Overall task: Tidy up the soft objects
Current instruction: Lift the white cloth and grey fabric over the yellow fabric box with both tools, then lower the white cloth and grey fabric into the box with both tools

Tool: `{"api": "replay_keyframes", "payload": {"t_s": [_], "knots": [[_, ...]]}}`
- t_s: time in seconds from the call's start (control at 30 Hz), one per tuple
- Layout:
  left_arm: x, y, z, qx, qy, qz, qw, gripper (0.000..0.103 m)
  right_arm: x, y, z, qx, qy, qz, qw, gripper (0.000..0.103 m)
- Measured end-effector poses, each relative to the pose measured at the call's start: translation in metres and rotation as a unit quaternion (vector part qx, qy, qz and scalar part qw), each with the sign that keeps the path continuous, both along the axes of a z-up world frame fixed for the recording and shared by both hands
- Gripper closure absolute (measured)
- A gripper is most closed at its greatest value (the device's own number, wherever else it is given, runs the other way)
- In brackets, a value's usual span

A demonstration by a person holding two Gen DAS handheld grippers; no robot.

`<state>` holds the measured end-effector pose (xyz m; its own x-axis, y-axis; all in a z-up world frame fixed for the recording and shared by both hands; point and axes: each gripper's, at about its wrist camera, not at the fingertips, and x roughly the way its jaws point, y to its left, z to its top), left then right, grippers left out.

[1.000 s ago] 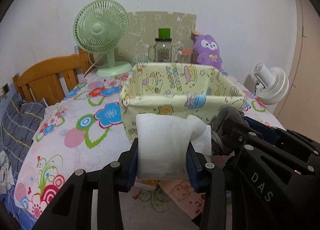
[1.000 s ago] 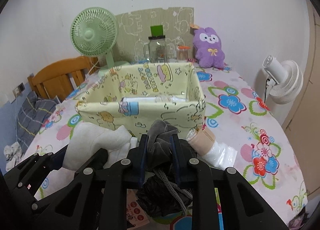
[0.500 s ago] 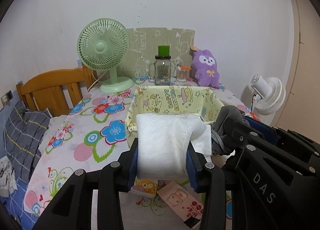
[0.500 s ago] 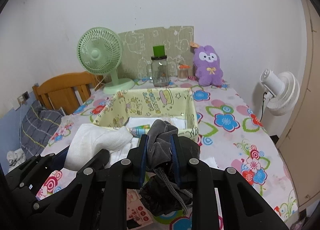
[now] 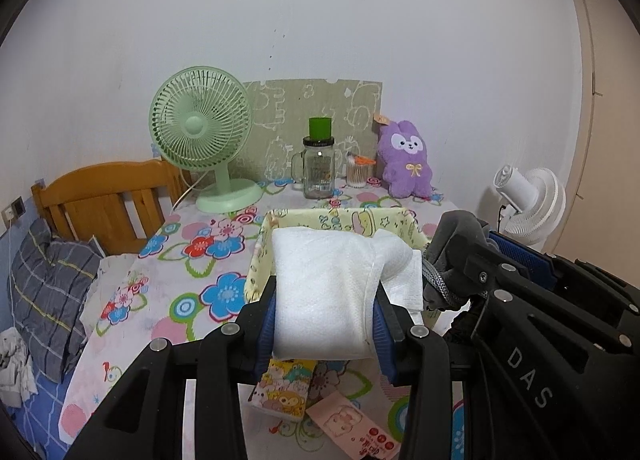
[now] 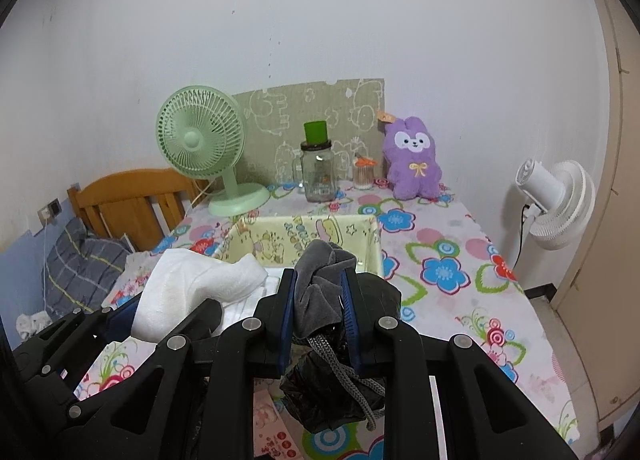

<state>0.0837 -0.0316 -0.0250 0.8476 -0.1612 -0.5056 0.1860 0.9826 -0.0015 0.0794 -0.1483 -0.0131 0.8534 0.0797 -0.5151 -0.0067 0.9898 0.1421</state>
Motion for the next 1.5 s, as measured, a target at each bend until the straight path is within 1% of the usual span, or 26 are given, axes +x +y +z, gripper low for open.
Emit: {"api": "replay_keyframes", "payload": {"t_s": [0.27, 0.57, 0.97, 1.5], "knots": [[0.010, -0.006, 0.009, -0.001, -0.004, -0.004, 1.0000, 0.060, 0.009, -0.008, 0.008, 0.000, -0.005, -0.004, 1.000, 0.078], [0.024, -0.008, 0.010, 0.000, -0.002, -0.003, 1.0000, 0.060, 0.022, -0.010, 0.010, -0.001, -0.005, -0.003, 1.000, 0.078], [0.051, -0.010, 0.007, -0.001, 0.008, -0.002, 1.0000, 0.060, 0.049, -0.014, 0.005, 0.002, 0.001, 0.000, 1.000, 0.078], [0.087, -0.013, -0.008, 0.002, 0.031, 0.000, 0.9995, 0.060, 0.083, -0.014, -0.010, 0.000, 0.017, 0.010, 1.000, 0.078]]}}
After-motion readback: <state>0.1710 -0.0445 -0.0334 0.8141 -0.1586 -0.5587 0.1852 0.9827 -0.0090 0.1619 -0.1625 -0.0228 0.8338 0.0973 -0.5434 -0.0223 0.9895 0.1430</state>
